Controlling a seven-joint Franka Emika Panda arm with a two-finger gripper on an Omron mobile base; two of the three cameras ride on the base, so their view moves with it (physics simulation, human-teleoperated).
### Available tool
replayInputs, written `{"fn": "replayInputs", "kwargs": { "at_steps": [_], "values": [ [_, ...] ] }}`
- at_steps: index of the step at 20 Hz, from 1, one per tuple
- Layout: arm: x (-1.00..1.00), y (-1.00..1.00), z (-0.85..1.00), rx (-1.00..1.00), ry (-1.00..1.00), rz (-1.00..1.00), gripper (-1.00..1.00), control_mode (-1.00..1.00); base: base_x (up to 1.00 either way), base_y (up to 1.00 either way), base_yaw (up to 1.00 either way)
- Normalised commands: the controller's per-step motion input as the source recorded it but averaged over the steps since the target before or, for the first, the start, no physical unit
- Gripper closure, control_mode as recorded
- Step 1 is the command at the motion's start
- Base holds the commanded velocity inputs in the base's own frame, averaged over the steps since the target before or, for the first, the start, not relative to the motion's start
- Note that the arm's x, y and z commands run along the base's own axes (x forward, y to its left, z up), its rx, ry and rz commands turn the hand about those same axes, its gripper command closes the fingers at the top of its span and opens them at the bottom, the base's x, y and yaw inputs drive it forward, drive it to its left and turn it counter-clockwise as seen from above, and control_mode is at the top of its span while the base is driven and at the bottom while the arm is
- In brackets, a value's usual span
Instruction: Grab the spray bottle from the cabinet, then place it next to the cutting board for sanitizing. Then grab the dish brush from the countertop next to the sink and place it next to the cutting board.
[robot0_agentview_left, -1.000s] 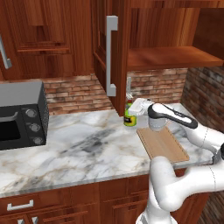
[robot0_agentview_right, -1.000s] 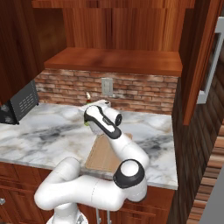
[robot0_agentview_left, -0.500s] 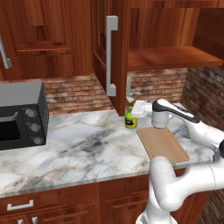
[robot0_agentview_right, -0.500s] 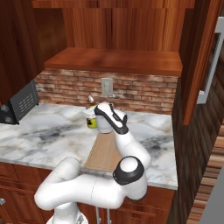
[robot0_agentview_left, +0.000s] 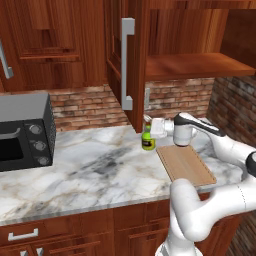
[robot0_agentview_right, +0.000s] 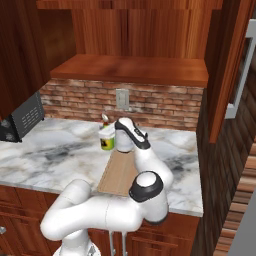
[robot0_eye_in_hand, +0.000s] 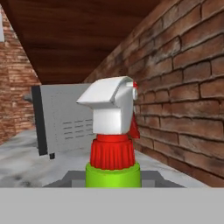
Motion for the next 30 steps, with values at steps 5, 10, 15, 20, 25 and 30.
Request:
{"fn": "replayInputs", "kwargs": {
  "at_steps": [5,10,15,20,25,30],
  "values": [
    [0.08,0.00,-0.28,-0.01,0.00,0.07,1.00,-1.00,0.00,0.00,0.00],
    [0.09,0.00,-0.27,-0.01,0.00,0.06,1.00,-1.00,0.00,0.00,0.00],
    [0.03,0.00,-0.33,-0.01,-0.01,0.06,1.00,-1.00,0.00,0.00,0.00],
    [0.00,-0.04,-0.30,-0.01,-0.04,0.05,-1.00,-1.00,0.00,0.00,0.00],
    [0.00,-0.21,-0.19,0.00,-0.06,0.03,-1.00,-1.00,0.00,0.00,0.00],
    [0.00,-0.12,-0.12,0.00,-0.02,0.01,-1.00,-1.00,0.00,0.00,0.00]
  ]
}}
